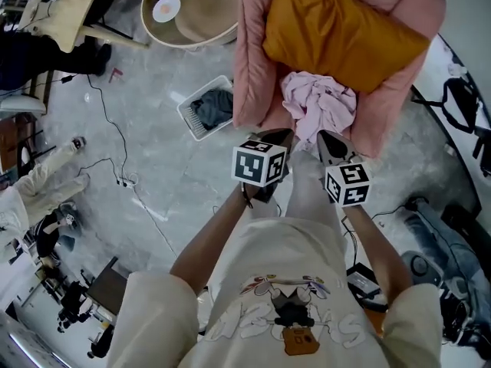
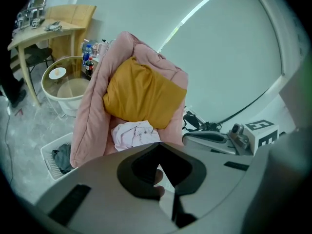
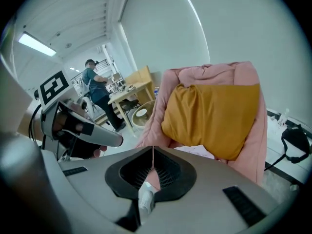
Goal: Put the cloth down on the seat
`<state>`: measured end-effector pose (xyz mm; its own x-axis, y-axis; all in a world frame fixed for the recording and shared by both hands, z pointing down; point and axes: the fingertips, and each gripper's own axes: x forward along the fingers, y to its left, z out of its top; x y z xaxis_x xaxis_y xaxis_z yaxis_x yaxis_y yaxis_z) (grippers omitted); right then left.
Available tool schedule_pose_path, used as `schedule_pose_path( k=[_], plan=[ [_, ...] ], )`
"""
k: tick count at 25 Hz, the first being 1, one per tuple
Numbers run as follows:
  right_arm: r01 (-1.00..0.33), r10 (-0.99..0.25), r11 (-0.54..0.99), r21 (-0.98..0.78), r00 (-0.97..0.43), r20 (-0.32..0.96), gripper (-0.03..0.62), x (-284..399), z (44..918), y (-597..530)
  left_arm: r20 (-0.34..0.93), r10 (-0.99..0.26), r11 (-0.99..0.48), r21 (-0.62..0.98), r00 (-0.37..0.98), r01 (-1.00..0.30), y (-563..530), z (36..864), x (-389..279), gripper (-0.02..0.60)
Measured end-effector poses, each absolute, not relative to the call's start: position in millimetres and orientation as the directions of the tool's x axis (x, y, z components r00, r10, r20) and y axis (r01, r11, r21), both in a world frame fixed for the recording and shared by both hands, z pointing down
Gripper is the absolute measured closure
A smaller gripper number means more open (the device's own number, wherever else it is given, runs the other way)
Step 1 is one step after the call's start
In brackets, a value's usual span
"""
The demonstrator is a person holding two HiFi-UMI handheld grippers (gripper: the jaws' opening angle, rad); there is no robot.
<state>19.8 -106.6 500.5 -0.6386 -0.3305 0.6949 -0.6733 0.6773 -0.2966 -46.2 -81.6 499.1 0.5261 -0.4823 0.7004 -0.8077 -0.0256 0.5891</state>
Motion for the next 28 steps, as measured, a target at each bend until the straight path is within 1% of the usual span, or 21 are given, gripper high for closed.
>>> schedule_pose_path(
  k=[9,15,18,21,28],
  plan=[
    [-0.705,-0.436,0.633,-0.320,-0.666,0.605,0.569,21.1,421.0,-131.0,0.661,-0.514,-0.107,0.583,0.547,-0.805,-82.4,437.1,-43.1,0.577],
    [-0.691,-0.460,0.666,-0.281,-0.678,0.573,0.569,14.0,384.1,-137.3,0.643,-0.557,-0.141,0.550,0.525,-0.823,-79.5,404.0,-52.5,0.577],
    [-0.685,-0.490,0.686,-0.244,-0.683,0.542,0.569,11.1,359.9,-151.1,0.636,-0.581,-0.176,0.511,0.507,-0.842,-81.3,383.8,-58.5,0.577],
    [-0.691,-0.528,0.678,-0.249,-0.694,0.489,0.569,10.6,332.1,-165.2,0.627,-0.616,-0.205,0.456,0.476,-0.866,-83.5,355.4,-67.7,0.577],
    [-0.703,-0.581,0.668,-0.245,-0.698,0.419,0.569,27.4,270.6,-174.4,0.509,-0.726,-0.263,0.417,0.464,-0.870,-106.4,276.5,-65.6,0.577]
  ],
)
